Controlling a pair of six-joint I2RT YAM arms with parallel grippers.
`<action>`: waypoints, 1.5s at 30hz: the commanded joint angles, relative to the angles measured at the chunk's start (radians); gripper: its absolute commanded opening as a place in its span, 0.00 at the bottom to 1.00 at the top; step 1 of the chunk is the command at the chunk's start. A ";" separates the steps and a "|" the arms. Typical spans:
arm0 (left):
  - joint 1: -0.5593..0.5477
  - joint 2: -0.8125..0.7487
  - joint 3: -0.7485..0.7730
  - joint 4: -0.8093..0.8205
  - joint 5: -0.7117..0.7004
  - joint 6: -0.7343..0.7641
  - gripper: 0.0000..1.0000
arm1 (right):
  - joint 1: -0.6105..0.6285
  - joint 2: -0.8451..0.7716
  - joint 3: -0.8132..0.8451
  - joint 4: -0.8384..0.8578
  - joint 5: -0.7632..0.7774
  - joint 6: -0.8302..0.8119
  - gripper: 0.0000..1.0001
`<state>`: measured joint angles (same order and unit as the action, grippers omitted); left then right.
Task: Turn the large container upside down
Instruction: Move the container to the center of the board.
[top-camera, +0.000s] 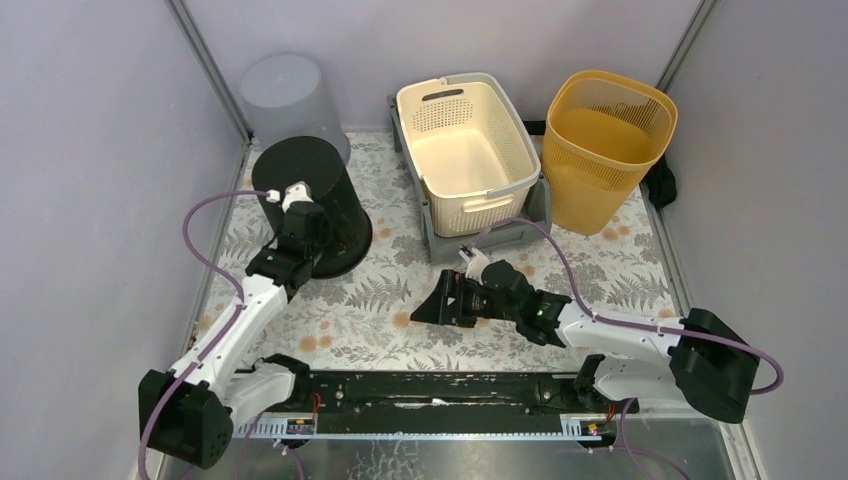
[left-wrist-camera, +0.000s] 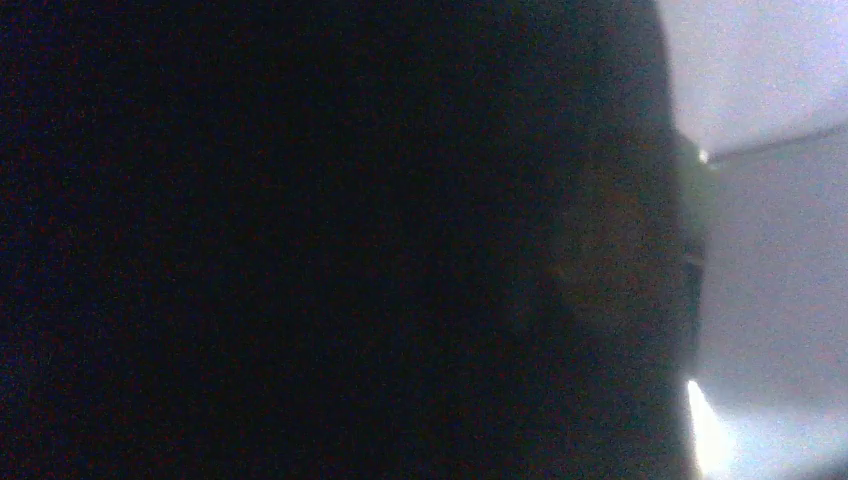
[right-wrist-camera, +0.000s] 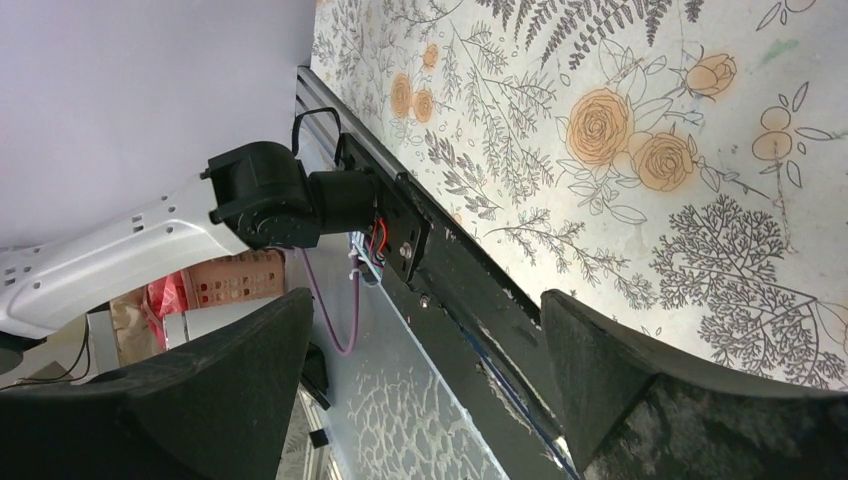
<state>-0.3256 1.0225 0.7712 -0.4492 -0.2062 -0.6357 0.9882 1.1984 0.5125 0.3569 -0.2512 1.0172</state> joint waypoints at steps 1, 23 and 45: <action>0.115 0.044 -0.019 0.135 0.034 0.018 1.00 | 0.006 -0.063 -0.006 -0.031 0.017 -0.018 0.91; 0.432 0.262 0.125 0.229 0.109 0.065 1.00 | 0.012 -0.217 -0.068 -0.111 0.027 -0.008 0.91; 0.334 -0.082 0.154 0.040 0.265 0.111 1.00 | 0.022 -0.245 -0.026 -0.169 0.017 -0.043 0.92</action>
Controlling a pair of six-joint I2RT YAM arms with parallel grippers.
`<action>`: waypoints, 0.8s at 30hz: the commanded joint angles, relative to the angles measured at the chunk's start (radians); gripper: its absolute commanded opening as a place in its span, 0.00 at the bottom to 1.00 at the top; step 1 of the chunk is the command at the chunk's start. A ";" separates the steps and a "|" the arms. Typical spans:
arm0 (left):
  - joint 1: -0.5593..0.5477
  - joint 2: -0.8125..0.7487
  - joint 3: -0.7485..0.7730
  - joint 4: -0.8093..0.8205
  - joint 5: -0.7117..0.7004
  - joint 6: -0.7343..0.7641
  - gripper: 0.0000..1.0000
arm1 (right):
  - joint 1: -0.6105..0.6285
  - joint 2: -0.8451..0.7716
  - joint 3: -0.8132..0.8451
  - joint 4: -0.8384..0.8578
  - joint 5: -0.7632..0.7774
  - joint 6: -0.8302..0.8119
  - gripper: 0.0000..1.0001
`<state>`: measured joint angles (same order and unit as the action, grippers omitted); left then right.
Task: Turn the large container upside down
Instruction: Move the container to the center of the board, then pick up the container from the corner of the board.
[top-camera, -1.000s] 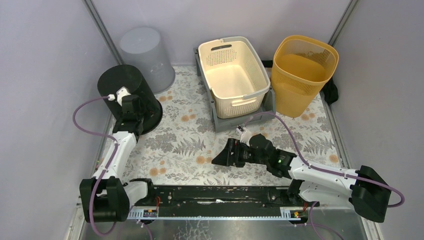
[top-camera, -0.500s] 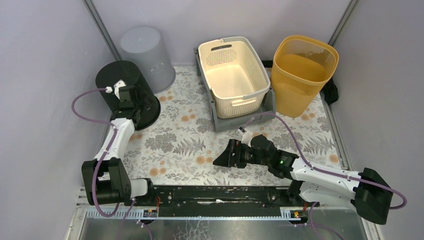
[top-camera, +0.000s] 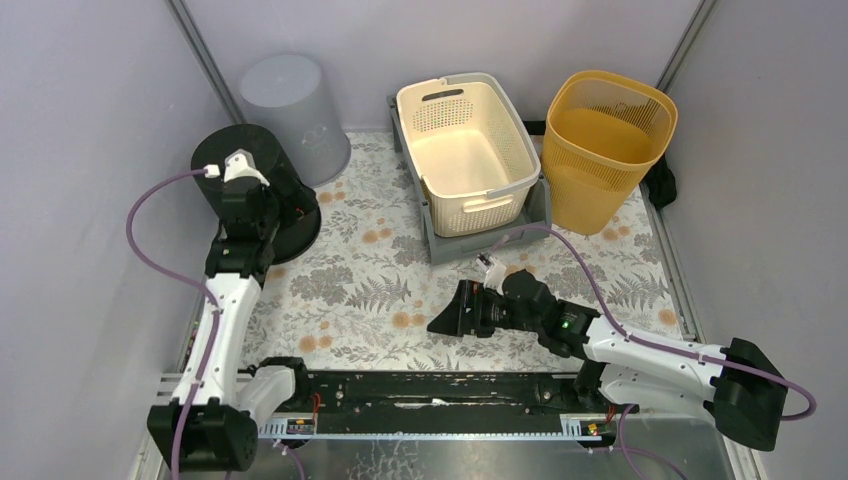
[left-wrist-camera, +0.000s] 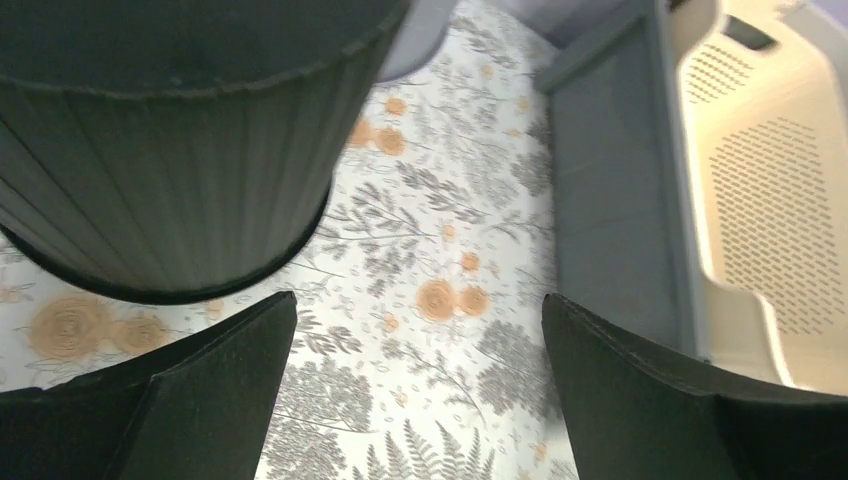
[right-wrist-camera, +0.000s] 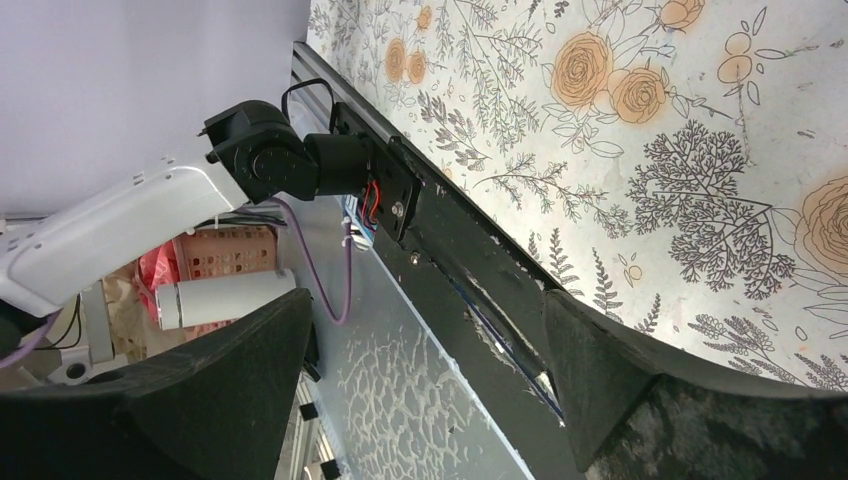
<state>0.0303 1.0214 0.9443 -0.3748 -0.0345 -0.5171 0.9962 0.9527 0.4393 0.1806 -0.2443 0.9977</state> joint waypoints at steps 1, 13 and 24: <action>-0.034 -0.114 -0.040 -0.029 0.110 -0.019 1.00 | 0.014 0.002 0.046 0.009 0.009 -0.025 0.92; -0.061 -0.345 -0.101 -0.162 0.484 -0.046 1.00 | 0.018 -0.056 0.256 -0.311 0.099 -0.174 0.99; -0.064 -0.470 -0.238 -0.177 0.602 -0.049 1.00 | -0.008 0.150 0.906 -0.802 0.499 -0.409 0.99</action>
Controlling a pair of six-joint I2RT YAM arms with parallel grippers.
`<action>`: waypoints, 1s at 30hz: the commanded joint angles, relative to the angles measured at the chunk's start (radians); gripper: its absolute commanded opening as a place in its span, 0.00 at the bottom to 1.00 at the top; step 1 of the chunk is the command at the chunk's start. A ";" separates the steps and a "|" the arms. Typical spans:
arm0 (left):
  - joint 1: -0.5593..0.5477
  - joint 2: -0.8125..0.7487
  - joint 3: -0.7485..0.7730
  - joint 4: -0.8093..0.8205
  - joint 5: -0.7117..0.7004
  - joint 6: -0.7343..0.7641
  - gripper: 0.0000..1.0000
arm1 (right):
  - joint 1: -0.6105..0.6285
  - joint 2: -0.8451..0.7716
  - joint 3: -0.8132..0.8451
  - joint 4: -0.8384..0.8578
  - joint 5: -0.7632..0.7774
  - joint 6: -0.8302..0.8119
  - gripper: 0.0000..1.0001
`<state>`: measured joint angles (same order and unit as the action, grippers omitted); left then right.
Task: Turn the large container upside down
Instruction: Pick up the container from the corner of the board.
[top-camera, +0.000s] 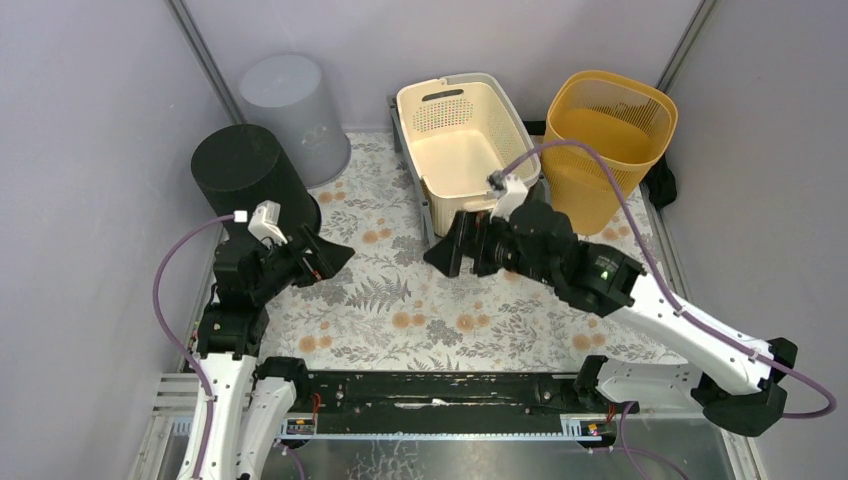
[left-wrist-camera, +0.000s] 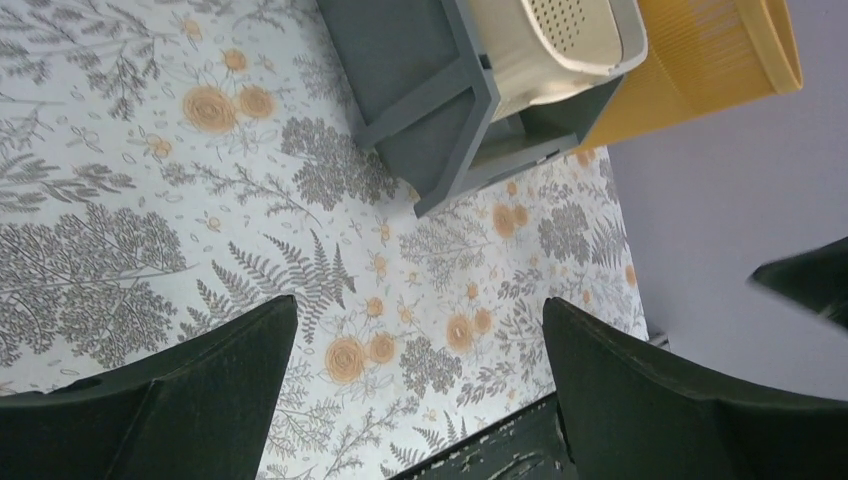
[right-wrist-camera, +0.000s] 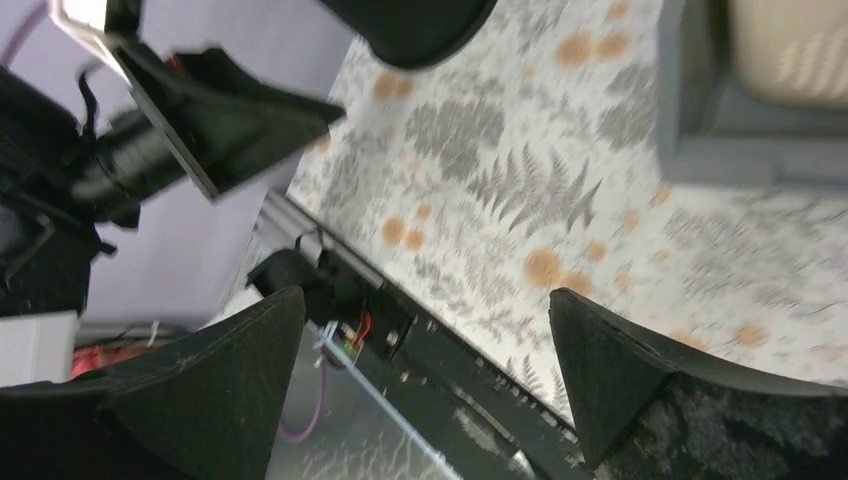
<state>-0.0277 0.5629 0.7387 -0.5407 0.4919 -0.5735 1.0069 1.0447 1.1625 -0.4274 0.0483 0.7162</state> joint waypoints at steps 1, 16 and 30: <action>-0.007 -0.013 -0.040 -0.011 0.079 0.013 1.00 | -0.035 0.078 0.233 -0.217 0.227 -0.144 0.99; -0.009 -0.010 -0.037 0.004 0.152 0.003 1.00 | -0.477 0.383 0.772 -0.479 0.298 -0.315 0.99; -0.037 0.094 0.027 0.004 0.121 0.033 1.00 | -0.736 0.735 1.000 -0.445 0.310 -0.523 0.93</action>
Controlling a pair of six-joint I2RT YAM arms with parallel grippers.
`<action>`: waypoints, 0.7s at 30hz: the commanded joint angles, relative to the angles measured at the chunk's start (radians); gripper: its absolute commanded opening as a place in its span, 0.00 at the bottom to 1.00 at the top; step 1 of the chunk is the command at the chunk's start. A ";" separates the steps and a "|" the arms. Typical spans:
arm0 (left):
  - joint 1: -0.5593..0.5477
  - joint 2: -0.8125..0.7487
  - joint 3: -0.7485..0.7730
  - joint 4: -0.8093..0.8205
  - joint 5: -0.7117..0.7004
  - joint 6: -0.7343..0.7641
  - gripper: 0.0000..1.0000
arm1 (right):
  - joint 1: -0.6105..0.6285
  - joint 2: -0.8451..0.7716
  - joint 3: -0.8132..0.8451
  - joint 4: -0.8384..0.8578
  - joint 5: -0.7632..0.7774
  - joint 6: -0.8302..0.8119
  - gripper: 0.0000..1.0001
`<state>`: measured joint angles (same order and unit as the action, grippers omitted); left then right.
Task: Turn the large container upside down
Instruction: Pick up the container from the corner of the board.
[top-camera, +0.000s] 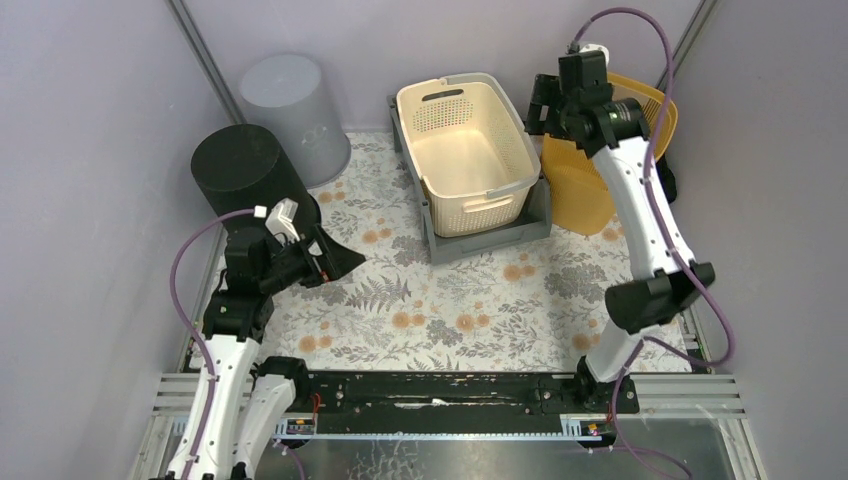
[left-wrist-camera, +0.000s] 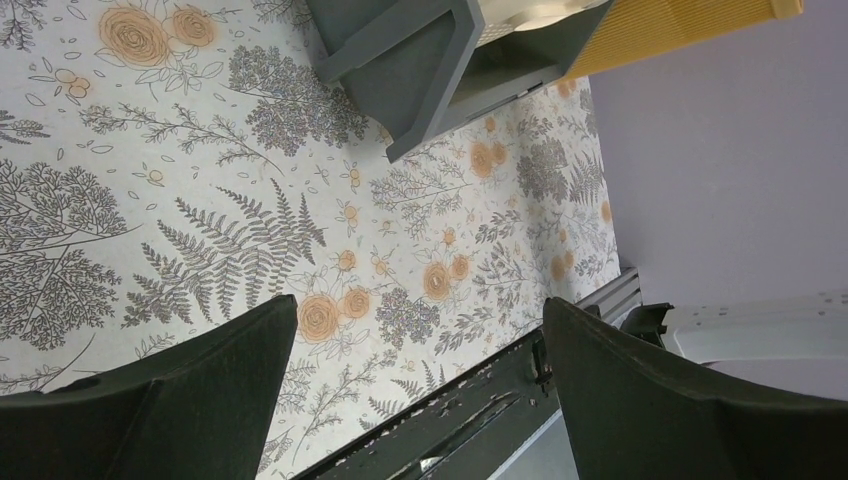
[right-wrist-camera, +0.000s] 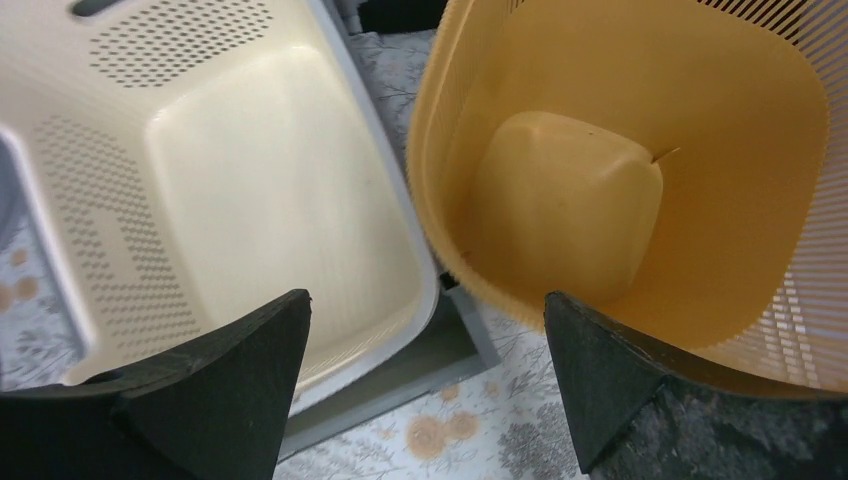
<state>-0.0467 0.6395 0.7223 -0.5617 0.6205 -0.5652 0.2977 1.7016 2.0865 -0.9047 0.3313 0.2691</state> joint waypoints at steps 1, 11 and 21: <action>-0.022 0.024 0.044 0.025 -0.015 0.025 1.00 | -0.029 0.098 0.085 0.045 0.023 -0.082 0.93; -0.167 0.073 0.049 0.039 -0.144 0.009 1.00 | -0.032 0.280 0.184 0.075 0.014 -0.089 0.83; -0.254 0.092 0.024 0.063 -0.218 -0.010 1.00 | -0.034 0.326 0.183 0.056 0.047 -0.071 0.53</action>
<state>-0.2821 0.7280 0.7368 -0.5556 0.4400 -0.5678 0.2634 2.0262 2.2284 -0.8555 0.3553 0.1898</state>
